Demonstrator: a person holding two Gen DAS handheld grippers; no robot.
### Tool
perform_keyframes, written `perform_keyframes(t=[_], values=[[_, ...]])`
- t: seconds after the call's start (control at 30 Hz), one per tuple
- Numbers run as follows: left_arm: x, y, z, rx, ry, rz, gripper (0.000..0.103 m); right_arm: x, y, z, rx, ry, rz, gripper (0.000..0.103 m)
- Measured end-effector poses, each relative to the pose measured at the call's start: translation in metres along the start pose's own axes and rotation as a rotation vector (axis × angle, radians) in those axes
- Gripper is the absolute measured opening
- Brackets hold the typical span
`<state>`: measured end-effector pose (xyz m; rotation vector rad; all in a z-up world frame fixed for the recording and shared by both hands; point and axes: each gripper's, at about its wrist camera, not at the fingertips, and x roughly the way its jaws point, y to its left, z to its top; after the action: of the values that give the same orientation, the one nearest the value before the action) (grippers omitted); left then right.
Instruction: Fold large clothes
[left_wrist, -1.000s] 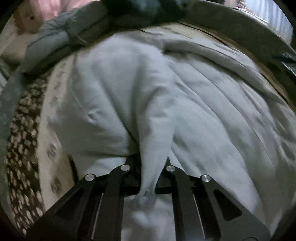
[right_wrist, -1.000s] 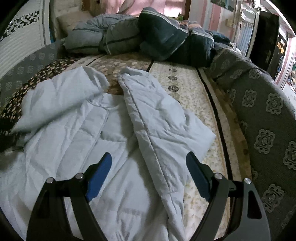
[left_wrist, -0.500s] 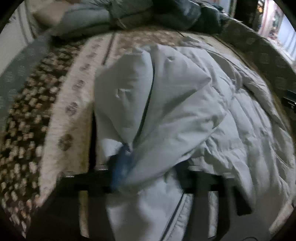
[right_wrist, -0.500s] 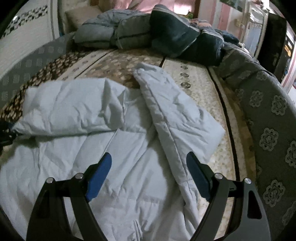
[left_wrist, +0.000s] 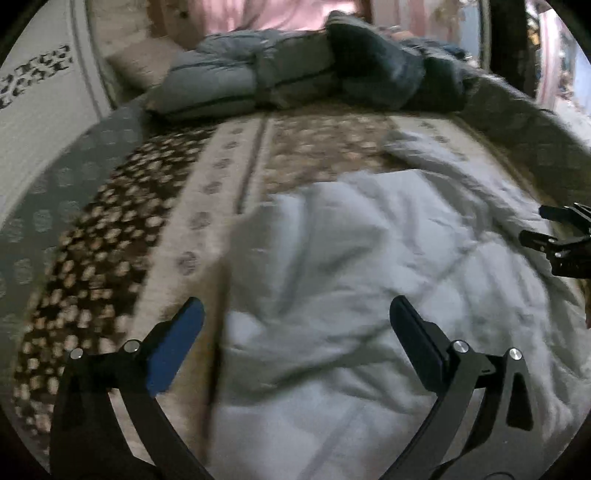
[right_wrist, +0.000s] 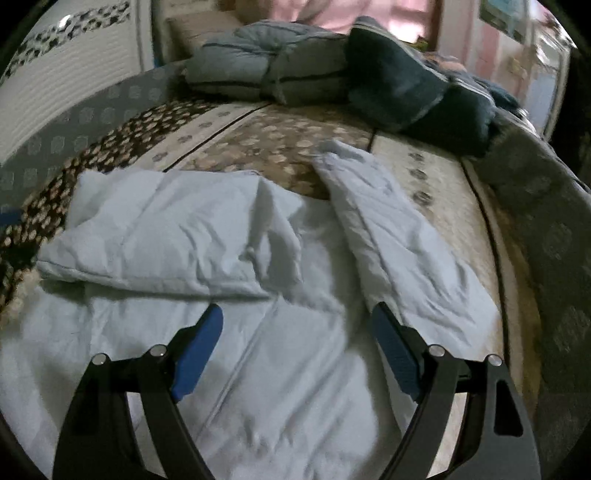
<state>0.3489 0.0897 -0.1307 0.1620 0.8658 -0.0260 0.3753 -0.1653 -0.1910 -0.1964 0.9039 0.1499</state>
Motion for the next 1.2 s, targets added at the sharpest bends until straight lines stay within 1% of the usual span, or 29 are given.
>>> perform_keyframes(t=[0.07,0.13,0.23,0.3,0.33,0.37,0.43,0.5,0.57,0.6,0.67,0.7,0.73,0.77,0.8,0.83,0.93,1.03,1.07,1.1,1.13,1.17,1.2], values=[[0.007,0.016,0.003,-0.017,0.013,0.008,0.100,0.026,0.001,0.009,0.005,0.019,0.035,0.083],[0.013,0.034,0.005,-0.038,0.024,-0.003,0.100,0.052,-0.002,0.016,0.031,0.044,0.074,0.083],[0.031,0.040,0.005,-0.063,0.043,0.006,0.100,0.086,-0.010,0.021,0.077,0.071,0.133,0.082],[0.039,0.040,0.005,-0.072,0.062,0.029,0.100,0.097,-0.010,0.019,0.092,0.076,0.190,0.051],[0.041,0.039,0.005,-0.077,0.063,0.029,0.100,0.099,-0.006,0.018,0.094,0.074,0.207,0.028],[0.041,0.040,0.001,-0.080,0.059,0.025,0.100,0.096,0.000,0.016,0.076,0.055,0.192,0.022],[0.041,0.038,-0.001,-0.082,0.053,0.014,0.100,0.089,0.007,0.011,0.068,0.036,0.184,0.014],[0.043,0.035,0.002,-0.083,0.055,0.021,0.100,0.079,0.009,0.007,0.051,0.021,0.135,0.012],[0.043,0.034,0.006,-0.095,0.050,0.020,0.100,0.069,0.001,-0.003,0.033,0.004,0.009,0.011],[0.041,0.035,0.006,-0.101,0.047,0.016,0.100,0.068,-0.011,-0.008,0.053,0.007,-0.041,0.010],[0.037,0.035,0.010,-0.129,0.039,-0.003,0.100,0.072,-0.045,-0.018,0.141,0.048,-0.088,0.010],[0.036,0.034,0.012,-0.138,0.033,-0.019,0.100,0.072,-0.057,-0.023,0.156,0.060,-0.117,0.010],[0.035,0.031,0.014,-0.138,0.030,-0.030,0.100,0.070,-0.062,-0.027,0.122,0.069,-0.190,0.010],[0.033,0.031,0.014,-0.135,0.029,-0.032,0.100,0.067,-0.065,-0.031,0.093,0.074,-0.244,0.009],[0.034,0.025,0.015,-0.122,0.028,-0.033,0.100,0.063,-0.069,-0.034,0.097,0.081,-0.264,0.008],[0.034,0.021,0.016,-0.110,0.027,-0.035,0.100,0.053,-0.080,-0.041,0.136,0.090,-0.278,0.008],[0.038,0.007,0.018,-0.074,0.026,-0.040,0.100,0.023,-0.094,-0.056,0.201,0.099,-0.317,0.008],[0.047,0.001,0.018,-0.070,0.034,-0.062,0.100,0.000,-0.101,-0.075,0.248,0.120,-0.314,0.005],[0.052,0.000,0.019,-0.073,0.042,-0.063,0.099,-0.005,-0.101,-0.079,0.246,0.132,-0.345,0.000],[0.054,0.002,0.018,-0.075,0.049,-0.061,0.099,-0.012,-0.103,-0.084,0.243,0.127,-0.371,0.000],[0.058,0.001,0.019,-0.077,0.057,-0.063,0.099,-0.011,-0.109,-0.085,0.264,0.140,-0.368,0.000],[0.061,0.000,0.019,-0.082,0.061,-0.065,0.099,-0.010,-0.116,-0.087,0.289,0.152,-0.328,0.000],[0.064,0.001,0.020,-0.092,0.067,-0.073,0.098,-0.011,-0.121,-0.089,0.312,0.145,-0.262,0.000]])
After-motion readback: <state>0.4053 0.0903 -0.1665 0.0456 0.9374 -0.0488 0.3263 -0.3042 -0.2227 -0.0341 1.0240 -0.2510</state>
